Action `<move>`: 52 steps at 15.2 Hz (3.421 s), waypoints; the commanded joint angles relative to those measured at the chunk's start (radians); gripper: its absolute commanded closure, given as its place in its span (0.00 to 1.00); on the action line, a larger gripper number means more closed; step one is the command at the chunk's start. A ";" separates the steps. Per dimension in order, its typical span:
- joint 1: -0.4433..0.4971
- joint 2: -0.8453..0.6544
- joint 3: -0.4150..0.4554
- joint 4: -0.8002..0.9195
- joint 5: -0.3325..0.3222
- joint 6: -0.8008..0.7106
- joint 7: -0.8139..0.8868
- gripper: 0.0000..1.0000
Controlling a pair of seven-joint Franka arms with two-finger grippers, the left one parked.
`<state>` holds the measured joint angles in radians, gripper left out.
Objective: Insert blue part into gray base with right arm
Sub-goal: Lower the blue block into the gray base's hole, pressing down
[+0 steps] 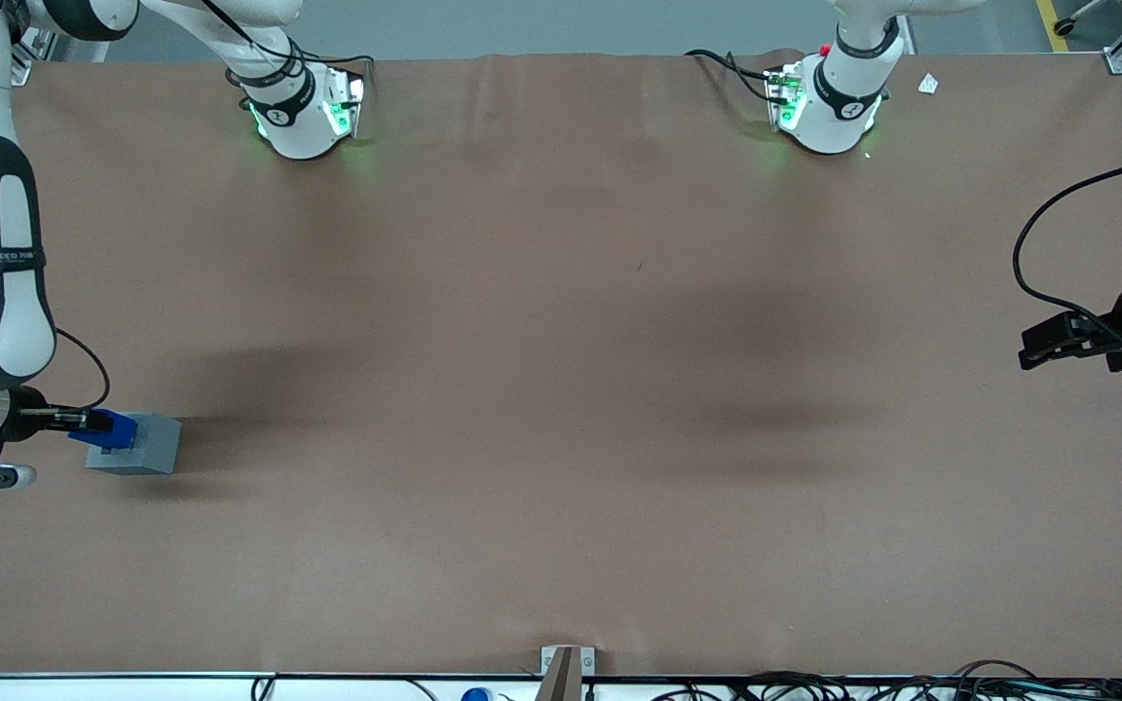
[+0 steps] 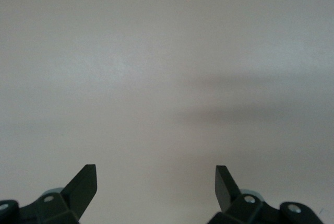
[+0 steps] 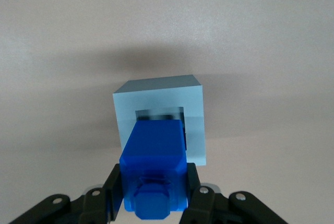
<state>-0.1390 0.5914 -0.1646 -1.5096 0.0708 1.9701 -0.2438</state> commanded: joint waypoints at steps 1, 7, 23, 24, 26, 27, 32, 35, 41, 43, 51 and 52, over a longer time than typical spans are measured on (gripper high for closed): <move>-0.011 0.018 0.010 0.022 -0.003 -0.005 -0.017 0.78; -0.011 0.019 0.010 0.023 -0.005 -0.004 -0.019 0.78; -0.017 0.050 0.011 0.046 -0.002 -0.002 -0.035 0.78; -0.017 0.053 0.011 0.046 -0.002 0.001 -0.035 0.78; -0.017 0.053 0.011 0.048 -0.002 0.003 -0.035 0.78; -0.017 0.053 0.011 0.049 -0.002 0.003 -0.035 0.78; -0.017 0.053 0.011 0.072 -0.002 -0.002 -0.037 0.78; -0.017 0.054 0.011 0.074 -0.002 0.000 -0.035 0.78; -0.017 0.061 0.013 0.074 0.004 0.000 -0.034 0.78; -0.016 0.059 0.014 0.074 0.007 -0.002 -0.032 0.78; -0.016 0.057 0.014 0.062 0.006 -0.016 -0.035 0.78; -0.019 0.057 0.014 0.062 0.006 -0.026 -0.037 0.78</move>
<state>-0.1404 0.6333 -0.1628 -1.4573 0.0719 1.9664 -0.2643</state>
